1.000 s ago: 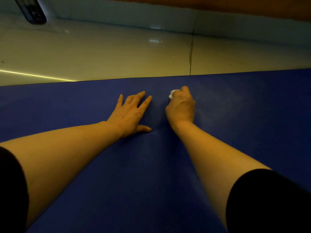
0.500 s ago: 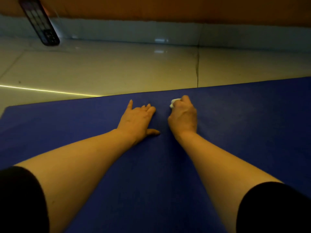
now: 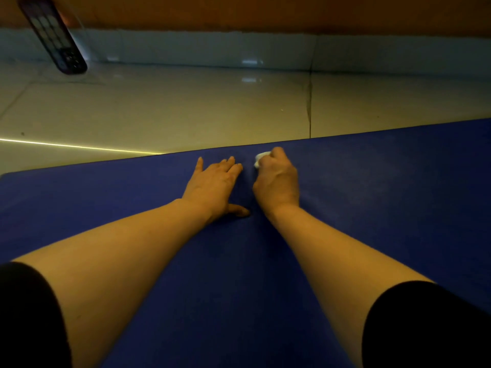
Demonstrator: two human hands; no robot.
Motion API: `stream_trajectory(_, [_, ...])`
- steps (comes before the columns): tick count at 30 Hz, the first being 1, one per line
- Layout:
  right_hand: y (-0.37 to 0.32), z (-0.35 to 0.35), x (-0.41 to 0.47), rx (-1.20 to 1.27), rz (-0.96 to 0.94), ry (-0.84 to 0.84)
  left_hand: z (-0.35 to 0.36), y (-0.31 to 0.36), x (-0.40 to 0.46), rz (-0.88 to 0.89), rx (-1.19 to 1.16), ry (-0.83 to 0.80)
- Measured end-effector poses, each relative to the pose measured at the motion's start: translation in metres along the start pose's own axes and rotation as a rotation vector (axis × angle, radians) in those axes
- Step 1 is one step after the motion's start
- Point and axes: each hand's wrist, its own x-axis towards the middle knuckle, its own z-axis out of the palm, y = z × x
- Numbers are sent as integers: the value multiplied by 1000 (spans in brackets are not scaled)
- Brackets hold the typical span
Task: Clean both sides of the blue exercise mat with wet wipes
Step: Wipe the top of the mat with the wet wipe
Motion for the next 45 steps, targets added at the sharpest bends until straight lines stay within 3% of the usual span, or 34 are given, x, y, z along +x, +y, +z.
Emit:
stream_trajectory(4, [17, -5, 10, -24, -109, -68, -1, -2, 0, 3, -10, -13])
stream_trajectory(11, [31, -14, 17, -6, 199, 136, -1, -2, 1, 8, -23, -24])
stream_trajectory(15, [7, 6, 4, 26, -84, 23, 0, -2, 0, 17, -69, -13])
stream_trajectory(18, [25, -6, 17, -10, -160, -65, 4, -15, -4, 74, -179, -20])
stream_trajectory(23, [54, -32, 42, -60, 187, 127, 21, -39, -11, 122, -287, -21])
stream_trajectory(25, [38, -24, 44, -63, 238, 107, 23, -38, -9, 115, -291, -21])
stream_trajectory(31, [-36, 22, 39, -19, -100, -113, 17, -31, -12, 115, -297, 19])
stream_trajectory(34, [-23, 13, 51, -34, -100, -153, 18, -52, -26, 103, -292, 14])
stream_trajectory(39, [-10, 6, 52, -100, 130, 17, 35, -85, -50, 30, -162, -67])
stream_trajectory(41, [-35, 19, 47, -59, 92, -21, 34, -82, -48, 20, -154, -76])
stream_trajectory(45, [-76, 46, 32, 18, -158, -152, 33, -78, -46, 7, -163, -70])
